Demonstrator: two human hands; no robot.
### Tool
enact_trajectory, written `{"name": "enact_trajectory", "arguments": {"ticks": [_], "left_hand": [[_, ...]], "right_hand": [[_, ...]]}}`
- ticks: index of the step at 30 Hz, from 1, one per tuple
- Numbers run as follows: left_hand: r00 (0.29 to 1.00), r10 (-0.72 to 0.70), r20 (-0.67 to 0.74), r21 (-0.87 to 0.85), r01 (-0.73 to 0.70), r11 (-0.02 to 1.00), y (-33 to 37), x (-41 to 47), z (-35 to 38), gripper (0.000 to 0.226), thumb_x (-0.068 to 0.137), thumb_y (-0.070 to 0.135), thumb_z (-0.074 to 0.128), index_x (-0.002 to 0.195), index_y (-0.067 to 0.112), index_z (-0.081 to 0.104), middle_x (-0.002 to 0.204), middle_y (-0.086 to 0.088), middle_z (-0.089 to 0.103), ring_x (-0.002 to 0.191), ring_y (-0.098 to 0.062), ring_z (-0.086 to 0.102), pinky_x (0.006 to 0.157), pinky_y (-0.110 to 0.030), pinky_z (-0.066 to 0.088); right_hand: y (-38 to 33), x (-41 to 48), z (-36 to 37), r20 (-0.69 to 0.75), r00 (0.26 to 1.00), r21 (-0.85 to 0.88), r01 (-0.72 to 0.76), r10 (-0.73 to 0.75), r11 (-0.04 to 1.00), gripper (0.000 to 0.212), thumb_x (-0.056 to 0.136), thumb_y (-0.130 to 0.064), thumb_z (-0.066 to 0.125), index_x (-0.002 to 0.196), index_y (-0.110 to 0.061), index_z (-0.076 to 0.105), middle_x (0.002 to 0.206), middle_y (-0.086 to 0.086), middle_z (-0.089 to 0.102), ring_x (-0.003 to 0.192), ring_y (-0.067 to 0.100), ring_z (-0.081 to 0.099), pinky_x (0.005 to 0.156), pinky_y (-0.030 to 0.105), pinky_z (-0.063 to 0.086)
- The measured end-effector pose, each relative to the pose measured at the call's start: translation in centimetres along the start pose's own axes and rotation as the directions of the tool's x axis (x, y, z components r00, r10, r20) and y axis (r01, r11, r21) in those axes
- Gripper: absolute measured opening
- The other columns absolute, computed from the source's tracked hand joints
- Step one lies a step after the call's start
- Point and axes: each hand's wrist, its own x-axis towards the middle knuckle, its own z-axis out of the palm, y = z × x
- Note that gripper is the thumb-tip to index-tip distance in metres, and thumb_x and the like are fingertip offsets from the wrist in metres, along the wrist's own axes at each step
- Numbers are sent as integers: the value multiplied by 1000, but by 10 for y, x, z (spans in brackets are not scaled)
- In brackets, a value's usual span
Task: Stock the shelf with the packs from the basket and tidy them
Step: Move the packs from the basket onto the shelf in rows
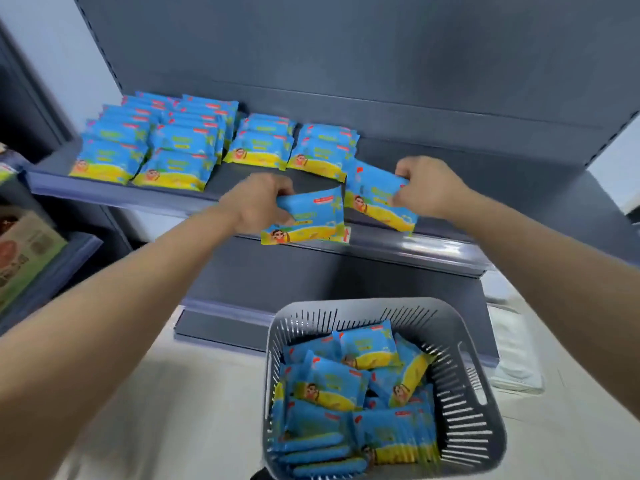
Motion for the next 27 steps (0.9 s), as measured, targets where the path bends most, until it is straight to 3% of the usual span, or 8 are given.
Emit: {"name": "enact_trajectory", "arguments": {"ticks": [3, 7, 9, 11, 13, 17, 20, 27], "left_hand": [[998, 1, -61, 14, 0, 1000, -24, 22, -32, 24, 72, 12, 74, 92, 8, 61, 86, -7, 58, 78, -24, 52, 66, -27, 38], [996, -20, -88, 114, 30, 993, -64, 60, -62, 34, 75, 12, 73, 106, 7, 60, 97, -8, 60, 87, -27, 53, 74, -29, 40], [996, -40, -83, 116, 49, 992, -80, 75, -70, 34, 75, 13, 73, 106, 8, 59, 96, -8, 58, 87, -27, 52, 73, -29, 39], [996, -52, -73, 108, 60, 992, -98, 91, -77, 36, 75, 15, 74, 107, 8, 59, 99, -10, 58, 86, -25, 49, 73, -28, 38], [997, -60, -39, 110, 64, 992, -113, 105, -79, 40, 75, 15, 75, 110, 7, 59, 105, -11, 60, 88, -24, 49, 75, -27, 37], [997, -78, 1, 135, 78, 988, -129, 131, -77, 49, 77, 18, 74, 121, 7, 55, 119, -11, 59, 108, -29, 54, 80, -27, 38], [997, -78, -8, 140, 79, 987, -133, 148, -71, 54, 79, 20, 71, 128, 8, 51, 127, -11, 56, 114, -30, 52, 90, -32, 43], [999, -46, -13, 300, 47, 953, -129, 175, -59, 54, 86, 18, 61, 137, 13, 43, 131, -13, 53, 118, -32, 50, 92, -37, 43]], "right_hand": [[-26, 39, -1, -85, 996, 77, -20, 27, 997, 21, 78, -8, 64, 97, 0, 57, 91, 12, 56, 84, 28, 52, 67, 32, 40], [-56, 93, 25, 11, 1000, 94, -23, 22, 995, 27, 77, -12, 71, 102, -8, 60, 108, 12, 59, 97, 30, 55, 77, 32, 43], [-62, 108, 38, 52, 998, 129, -34, 28, 991, 44, 76, -17, 75, 117, -9, 60, 120, 10, 58, 108, 27, 54, 83, 28, 41], [-68, 127, 46, 53, 998, 164, -53, 45, 985, 49, 75, -19, 76, 120, -7, 60, 118, 9, 58, 104, 25, 53, 79, 25, 38], [-70, 143, 51, 77, 995, 124, -67, 58, 990, 47, 76, -21, 75, 118, -6, 61, 110, 9, 59, 94, 22, 50, 75, 25, 37], [-69, 171, 58, 104, 987, -98, -108, 118, 989, 39, 81, -26, 68, 117, -11, 60, 114, 5, 56, 114, 29, 52, 93, 37, 44], [-72, 181, 64, 36, 984, -203, -164, 175, 965, 44, 86, -23, 59, 129, -19, 51, 130, 6, 51, 123, 31, 42, 95, 38, 39], [-72, 177, 76, -191, 976, -235, -149, 105, 961, 45, 86, -9, 51, 131, -9, 46, 131, 14, 46, 123, 32, 37, 98, 39, 34]]}}
